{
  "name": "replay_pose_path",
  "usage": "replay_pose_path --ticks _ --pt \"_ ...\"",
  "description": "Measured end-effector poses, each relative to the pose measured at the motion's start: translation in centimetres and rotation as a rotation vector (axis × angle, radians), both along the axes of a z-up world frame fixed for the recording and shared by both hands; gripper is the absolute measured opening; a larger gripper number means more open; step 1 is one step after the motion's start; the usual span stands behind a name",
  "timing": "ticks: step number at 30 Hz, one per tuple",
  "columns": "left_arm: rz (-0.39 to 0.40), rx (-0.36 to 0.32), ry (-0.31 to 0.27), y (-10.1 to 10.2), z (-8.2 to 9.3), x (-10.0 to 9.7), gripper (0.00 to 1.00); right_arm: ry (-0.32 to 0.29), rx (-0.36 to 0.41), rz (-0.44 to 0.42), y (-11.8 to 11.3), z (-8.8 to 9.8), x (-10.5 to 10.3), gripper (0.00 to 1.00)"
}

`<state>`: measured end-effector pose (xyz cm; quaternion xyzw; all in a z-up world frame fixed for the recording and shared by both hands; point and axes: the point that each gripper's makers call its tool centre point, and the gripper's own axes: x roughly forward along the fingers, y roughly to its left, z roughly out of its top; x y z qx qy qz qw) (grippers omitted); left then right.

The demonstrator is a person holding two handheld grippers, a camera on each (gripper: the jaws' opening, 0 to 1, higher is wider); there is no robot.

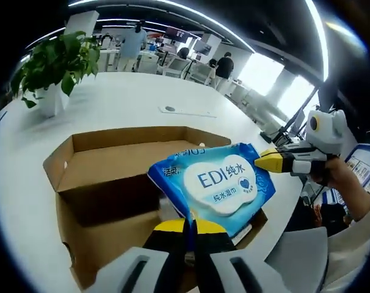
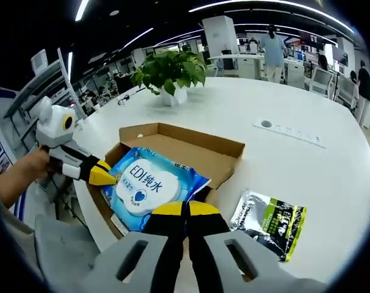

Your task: Operate the shoe box by opening the lid, removing the specified soft item, and placing it in the target area until the item is outside and the box remains undamaged.

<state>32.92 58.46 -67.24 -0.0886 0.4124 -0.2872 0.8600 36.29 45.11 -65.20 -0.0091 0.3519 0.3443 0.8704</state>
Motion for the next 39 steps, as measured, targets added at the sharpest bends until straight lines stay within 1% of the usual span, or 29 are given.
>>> replay_pose_path --ticks 3,8,18,27,39 --pt "0.002 -0.015 -0.001 -0.8 0.2 0.2 0.02 -0.001 0.000 -0.018 -0.9 0.2 0.1 0.00" --pt "-0.022 -0.021 -0.016 -2.5 0.5 0.3 0.02 0.007 0.013 -0.058 -2.5 0.6 0.3 0.00" --pt "-0.050 -0.031 -0.031 -5.4 1.1 0.8 0.02 0.004 0.012 -0.120 -5.6 0.6 0.4 0.00" --pt "-0.102 -0.035 -0.042 -8.8 1.3 0.9 0.02 0.022 0.001 -0.174 -8.9 0.1 0.3 0.00" --pt "-0.153 -0.045 -0.059 -12.4 1.5 0.9 0.02 0.031 -0.029 -0.222 -12.5 -0.7 0.0 0.00"
